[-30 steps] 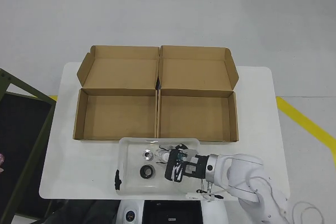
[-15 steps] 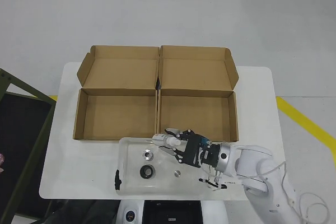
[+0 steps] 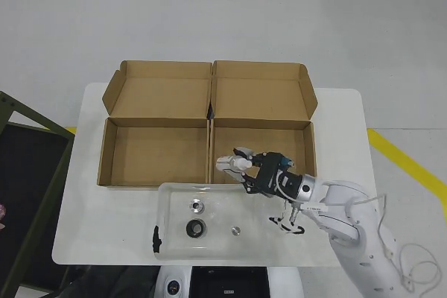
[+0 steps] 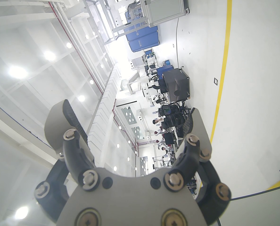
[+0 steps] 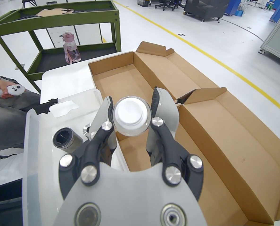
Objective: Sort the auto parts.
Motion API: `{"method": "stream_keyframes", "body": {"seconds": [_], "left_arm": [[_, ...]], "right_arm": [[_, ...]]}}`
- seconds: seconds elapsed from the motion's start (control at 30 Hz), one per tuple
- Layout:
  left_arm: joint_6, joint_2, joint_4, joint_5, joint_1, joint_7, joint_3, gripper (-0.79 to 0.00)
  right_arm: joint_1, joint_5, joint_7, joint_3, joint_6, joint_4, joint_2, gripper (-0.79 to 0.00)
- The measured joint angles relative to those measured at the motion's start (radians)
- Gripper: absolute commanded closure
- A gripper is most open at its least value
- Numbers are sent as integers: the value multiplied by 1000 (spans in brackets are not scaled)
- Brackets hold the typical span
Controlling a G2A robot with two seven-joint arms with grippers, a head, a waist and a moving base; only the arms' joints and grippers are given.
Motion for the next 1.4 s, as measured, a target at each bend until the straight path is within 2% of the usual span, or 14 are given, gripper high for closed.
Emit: {"method": "stream_keyframes", "body": {"seconds": [0.4, 0.9, 0.93, 1.0, 1.17, 1.33, 1.4], "left_arm": [[0, 0, 0, 0, 0, 0, 0, -785], [0, 0, 0, 0, 0, 0, 0, -785], [0, 0, 0, 0, 0, 0, 0, -785], [0, 0, 0, 0, 0, 0, 0, -785], [0, 0, 0, 0, 0, 0, 0, -785], [0, 0, 0, 0, 0, 0, 0, -785], [0, 0, 0, 0, 0, 0, 0, -785]], "right_arm": [[150, -2, 62, -60, 97, 177, -14, 0], [260, -61, 89, -145, 177, 346, -34, 0], [266, -61, 88, -152, 180, 356, -36, -31], [280, -59, 88, -168, 187, 380, -41, -142], [303, -59, 85, -192, 199, 417, -48, -252], [322, -61, 89, -205, 205, 446, -54, -283], [329, -61, 90, -210, 207, 459, -56, -320]]}}
